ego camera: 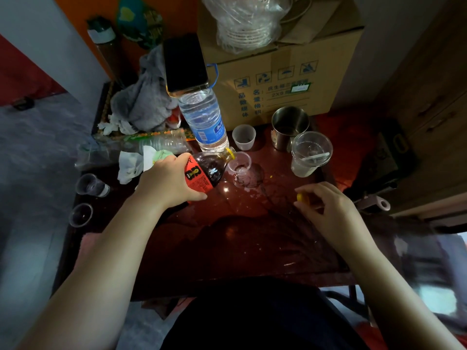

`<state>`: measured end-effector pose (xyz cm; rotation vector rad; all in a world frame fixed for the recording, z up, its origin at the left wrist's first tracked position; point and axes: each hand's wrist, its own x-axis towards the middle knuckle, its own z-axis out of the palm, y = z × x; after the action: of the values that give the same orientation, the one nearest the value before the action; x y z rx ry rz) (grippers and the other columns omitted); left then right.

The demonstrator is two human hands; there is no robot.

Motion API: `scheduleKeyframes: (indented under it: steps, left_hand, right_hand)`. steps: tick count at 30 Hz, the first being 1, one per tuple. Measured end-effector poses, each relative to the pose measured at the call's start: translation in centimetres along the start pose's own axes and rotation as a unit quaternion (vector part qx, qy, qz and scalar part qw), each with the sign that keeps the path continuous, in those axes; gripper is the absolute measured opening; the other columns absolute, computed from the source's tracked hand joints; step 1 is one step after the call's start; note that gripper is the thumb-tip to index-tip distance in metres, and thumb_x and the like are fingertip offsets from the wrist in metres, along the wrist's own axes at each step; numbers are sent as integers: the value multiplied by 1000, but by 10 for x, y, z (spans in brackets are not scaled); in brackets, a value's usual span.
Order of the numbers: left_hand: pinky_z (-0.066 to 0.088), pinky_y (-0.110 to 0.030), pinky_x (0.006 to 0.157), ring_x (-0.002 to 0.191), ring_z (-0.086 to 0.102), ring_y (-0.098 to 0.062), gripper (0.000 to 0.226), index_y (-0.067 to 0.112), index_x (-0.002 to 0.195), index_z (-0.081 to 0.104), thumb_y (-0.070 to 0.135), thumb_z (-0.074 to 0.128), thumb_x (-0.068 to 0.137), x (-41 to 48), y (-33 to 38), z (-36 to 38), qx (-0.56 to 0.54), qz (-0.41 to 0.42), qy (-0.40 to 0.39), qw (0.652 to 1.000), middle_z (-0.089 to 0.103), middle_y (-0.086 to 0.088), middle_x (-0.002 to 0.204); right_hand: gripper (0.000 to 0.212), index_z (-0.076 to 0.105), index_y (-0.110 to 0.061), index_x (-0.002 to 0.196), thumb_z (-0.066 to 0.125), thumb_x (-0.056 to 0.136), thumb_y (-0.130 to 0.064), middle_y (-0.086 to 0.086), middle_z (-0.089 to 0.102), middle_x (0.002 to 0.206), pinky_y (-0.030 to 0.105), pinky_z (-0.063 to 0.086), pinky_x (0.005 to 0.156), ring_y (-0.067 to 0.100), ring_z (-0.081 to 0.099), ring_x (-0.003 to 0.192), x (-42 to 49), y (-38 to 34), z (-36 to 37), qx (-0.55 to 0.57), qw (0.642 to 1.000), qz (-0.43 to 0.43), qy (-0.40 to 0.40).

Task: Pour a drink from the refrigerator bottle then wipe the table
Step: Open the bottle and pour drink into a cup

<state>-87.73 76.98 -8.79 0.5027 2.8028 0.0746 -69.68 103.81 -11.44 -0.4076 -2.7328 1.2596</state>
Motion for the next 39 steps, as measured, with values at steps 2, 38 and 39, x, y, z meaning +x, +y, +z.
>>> scheduleKeyframes:
  steps: [2, 38, 39]
  left_hand:
    - [49, -45, 84, 112, 50, -25, 99, 27, 131, 42, 67, 76, 48, 0, 0, 0, 2, 2, 2, 1000, 54, -1, 116]
    - [46, -36, 79, 104, 53, -21, 92, 31, 128, 42, 62, 79, 50, -25, -7, 17, -141, 2, 74, 987, 56, 4, 111]
    - [46, -36, 79, 103, 54, -20, 92, 32, 128, 42, 63, 78, 49, -27, -5, 17, -154, 1, 82, 985, 56, 5, 110]
  right_hand:
    - [24, 68, -20, 105, 72, 81, -21, -12, 59, 98, 0, 39, 74, -5, 57, 85, 0, 0, 1, -4, 1000, 0, 0]
    - [23, 66, -24, 106, 70, 83, -25, -21, 57, 98, 3, 42, 74, -5, 57, 88, 5, -18, -3, -14, 1000, -17, -18]
    - [24, 66, -25, 106, 70, 83, -26, -20, 57, 99, 5, 43, 74, -4, 58, 87, 9, -21, -4, -16, 999, -24, -20]
